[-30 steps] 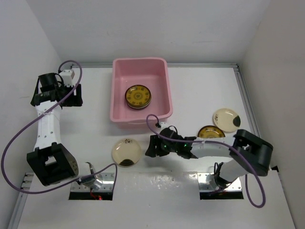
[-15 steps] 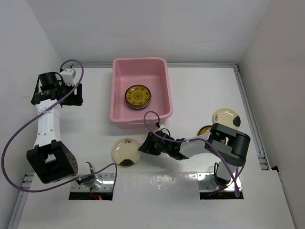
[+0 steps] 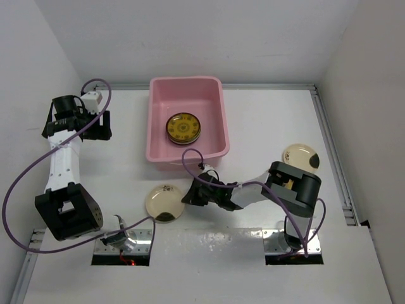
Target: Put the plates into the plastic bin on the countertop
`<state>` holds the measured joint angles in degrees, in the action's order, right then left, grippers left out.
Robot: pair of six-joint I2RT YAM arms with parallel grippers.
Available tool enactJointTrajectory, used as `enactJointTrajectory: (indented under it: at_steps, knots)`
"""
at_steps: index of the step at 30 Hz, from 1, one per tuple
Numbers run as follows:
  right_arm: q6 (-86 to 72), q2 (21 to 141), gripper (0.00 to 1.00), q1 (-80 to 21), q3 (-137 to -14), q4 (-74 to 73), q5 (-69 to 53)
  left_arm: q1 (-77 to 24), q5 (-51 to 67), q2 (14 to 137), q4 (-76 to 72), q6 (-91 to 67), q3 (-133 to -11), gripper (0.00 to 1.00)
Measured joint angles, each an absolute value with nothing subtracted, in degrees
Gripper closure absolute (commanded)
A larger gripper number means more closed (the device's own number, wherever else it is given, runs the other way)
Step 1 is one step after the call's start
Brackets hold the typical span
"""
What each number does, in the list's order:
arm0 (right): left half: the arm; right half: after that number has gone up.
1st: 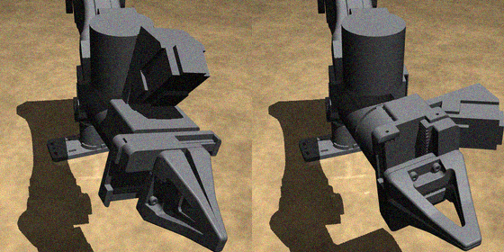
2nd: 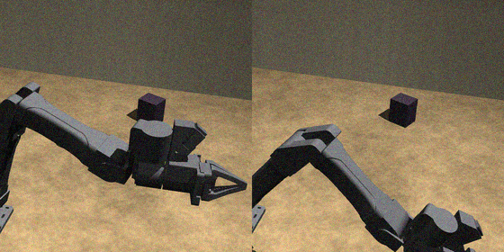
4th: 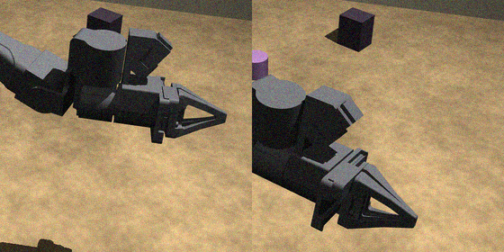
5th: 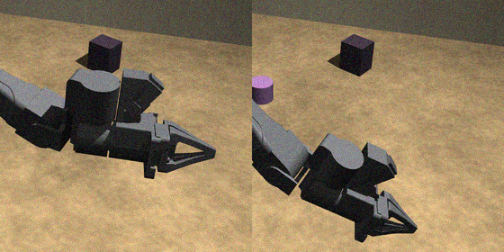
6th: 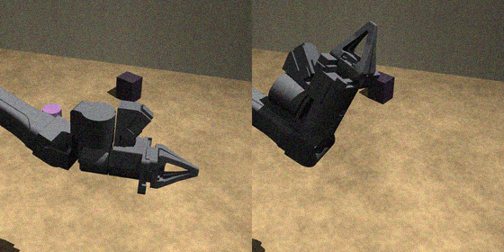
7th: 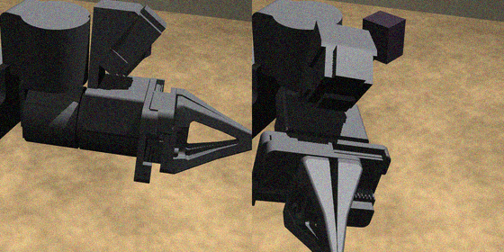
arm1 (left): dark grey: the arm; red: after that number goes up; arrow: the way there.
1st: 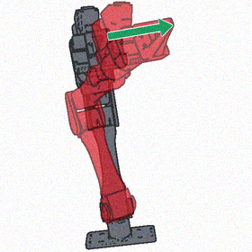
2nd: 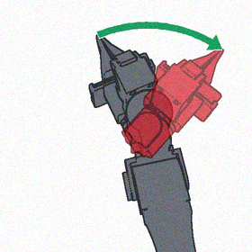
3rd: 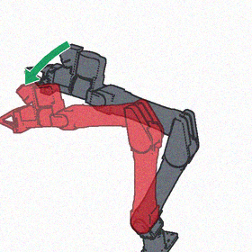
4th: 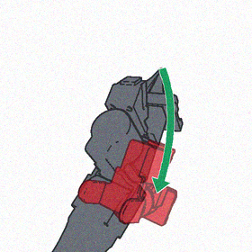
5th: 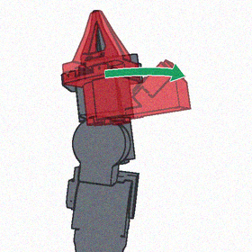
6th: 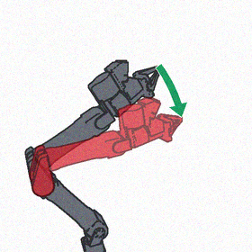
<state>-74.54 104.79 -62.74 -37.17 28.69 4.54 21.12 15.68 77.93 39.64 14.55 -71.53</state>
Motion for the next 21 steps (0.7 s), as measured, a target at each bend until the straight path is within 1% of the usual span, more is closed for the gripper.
enactJointTrajectory:
  at_steps: [3, 5, 8, 10, 12, 16, 18, 21]
  knots:
    - [-70.3, 102.8, 1.0, -62.72, -37.39, 26.15, 2.87, 20.86, 16.73, 78.0, 39.81, 14.81, -71.59, 0.23]
    - [-65.95, 100.68, 1.0, -62.72, -38.87, 21.54, 0.89, 19.73, 17.21, 78.37, 40.53, 15.25, -72.1, 0.25]
    - [-59.37, 97.08, 1.0, -62.63, -45.15, 11.07, -1.93, 15.51, 18.13, 79.55, 41.06, 16.1, -73.43, 0.3]
    - [-55.31, 94.17, 1.0, -61.52, -51.29, 5.3, -3.11, 12.58, 18.44, 80.18, 41.1, 16.47, -73.91, 0.32]
    - [-51.64, 91.07, 1.0, -58.65, -58.54, 0.82, -3.68, 10.72, 18.35, 81.14, 41.01, 16.38, -74.43, 0.35]
    - [-46.33, 86.43, 1.0, -51.0, -68.4, -2.44, -2.81, 9.98, 16.64, 84.95, 40.32, 15.38, -75.53, 0.35]
    - [-44.6, 85.41, 1.0, -46.81, -70.67, -2.87, -1.91, 9.06, 15.07, 88.25, 39.48, 14.35, -76.55, 0.38]
    - [-43.31, 86.48, 1.0, -40.99, -71.79, -3.57, -0.45, 6.37, 13.37, 94.67, 38.83, 12.47, -80.29, 0.38]
